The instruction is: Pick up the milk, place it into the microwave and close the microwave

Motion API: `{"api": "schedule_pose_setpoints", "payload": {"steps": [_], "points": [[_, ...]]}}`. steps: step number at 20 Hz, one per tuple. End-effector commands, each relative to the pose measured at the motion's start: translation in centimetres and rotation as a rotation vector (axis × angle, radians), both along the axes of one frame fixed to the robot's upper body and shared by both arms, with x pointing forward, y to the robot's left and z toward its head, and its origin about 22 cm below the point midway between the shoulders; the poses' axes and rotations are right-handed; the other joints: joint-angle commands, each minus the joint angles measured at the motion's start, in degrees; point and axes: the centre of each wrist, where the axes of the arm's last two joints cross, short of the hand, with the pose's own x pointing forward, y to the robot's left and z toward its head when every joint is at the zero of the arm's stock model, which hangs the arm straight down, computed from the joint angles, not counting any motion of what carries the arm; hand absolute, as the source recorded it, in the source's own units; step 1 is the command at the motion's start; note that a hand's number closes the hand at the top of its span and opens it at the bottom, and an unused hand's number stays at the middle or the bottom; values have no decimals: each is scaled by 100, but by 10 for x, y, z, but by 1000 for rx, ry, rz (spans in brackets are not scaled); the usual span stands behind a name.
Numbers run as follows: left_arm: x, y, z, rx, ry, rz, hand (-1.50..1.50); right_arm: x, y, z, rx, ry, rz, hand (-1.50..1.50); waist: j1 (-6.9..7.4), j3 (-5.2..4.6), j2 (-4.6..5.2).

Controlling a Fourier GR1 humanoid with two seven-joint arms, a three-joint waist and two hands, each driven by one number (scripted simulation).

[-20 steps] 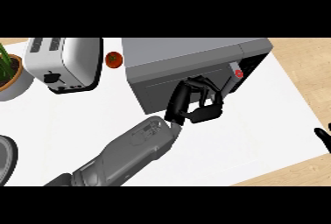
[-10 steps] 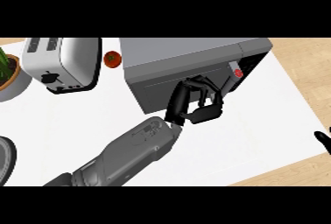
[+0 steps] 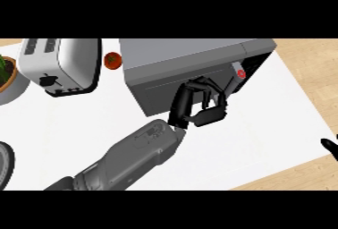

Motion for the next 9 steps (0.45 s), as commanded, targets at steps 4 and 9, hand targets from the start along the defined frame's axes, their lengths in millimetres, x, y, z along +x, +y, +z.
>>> {"api": "schedule_pose_setpoints", "payload": {"steps": [4, 9], "points": [[28, 12, 5, 8, 23, 110, 150, 1, 3, 8, 3, -15, 28, -150, -40, -12, 128], [28, 15, 0, 5, 15, 135, 150, -2, 1, 8, -2, 4, 31, -150, -73, -7, 123]]}}
